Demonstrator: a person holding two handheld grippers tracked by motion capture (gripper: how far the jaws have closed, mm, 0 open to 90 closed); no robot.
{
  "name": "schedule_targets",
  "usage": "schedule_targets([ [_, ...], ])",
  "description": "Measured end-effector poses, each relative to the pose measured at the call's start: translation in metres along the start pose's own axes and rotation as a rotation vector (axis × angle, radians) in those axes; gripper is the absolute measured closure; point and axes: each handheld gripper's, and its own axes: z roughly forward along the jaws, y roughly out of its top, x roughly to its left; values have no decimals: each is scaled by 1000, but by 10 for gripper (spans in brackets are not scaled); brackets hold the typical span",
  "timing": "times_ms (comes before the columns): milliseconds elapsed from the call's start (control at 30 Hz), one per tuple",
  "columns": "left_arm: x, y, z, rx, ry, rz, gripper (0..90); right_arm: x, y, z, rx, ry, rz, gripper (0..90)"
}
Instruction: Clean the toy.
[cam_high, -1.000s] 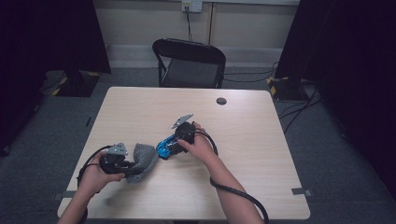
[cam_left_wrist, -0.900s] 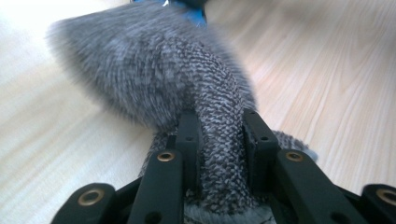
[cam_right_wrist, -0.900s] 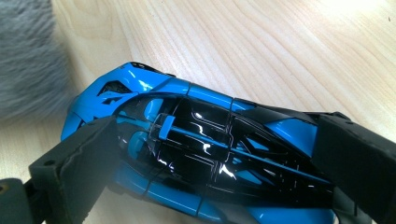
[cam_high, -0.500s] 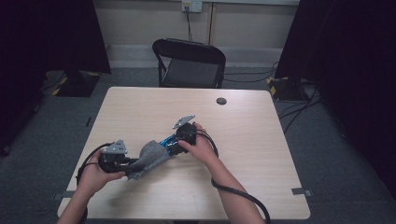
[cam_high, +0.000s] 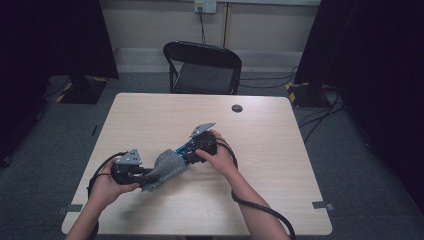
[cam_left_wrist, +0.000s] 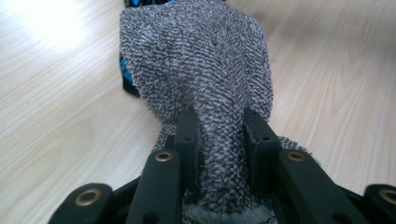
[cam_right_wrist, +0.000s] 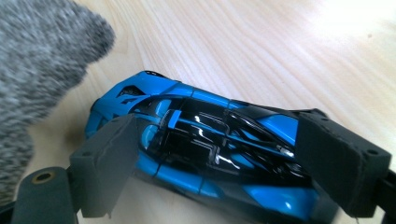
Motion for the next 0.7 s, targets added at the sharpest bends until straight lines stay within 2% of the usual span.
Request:
schedule_targets([
  [133, -4, 6, 6, -6, -7, 17, 705, -5, -3, -17, -13, 9, 5, 135],
  [233, -8, 11, 12, -6, -16, 30, 703, -10, -8, -31, -13, 9, -19, 135],
  [333, -14, 18, 19, -8, -32, 46, 703, -15, -16, -47, -16, 13, -7, 135],
  [400, -16, 21, 23, -8, -39, 56, 703, -18, -24, -57, -15, -1, -12, 136],
  [533, -22, 28, 32, -17, -56, 57, 702, -21, -34, -70, -19, -6, -10, 136],
  [633, -26, 34, 42, -27, -67, 64, 702, -28, -49, -87, -16, 8, 14, 136],
  [700, -29, 38, 48, -25, -73, 71, 702, -29, -54, -92, -13, 5, 17, 136],
])
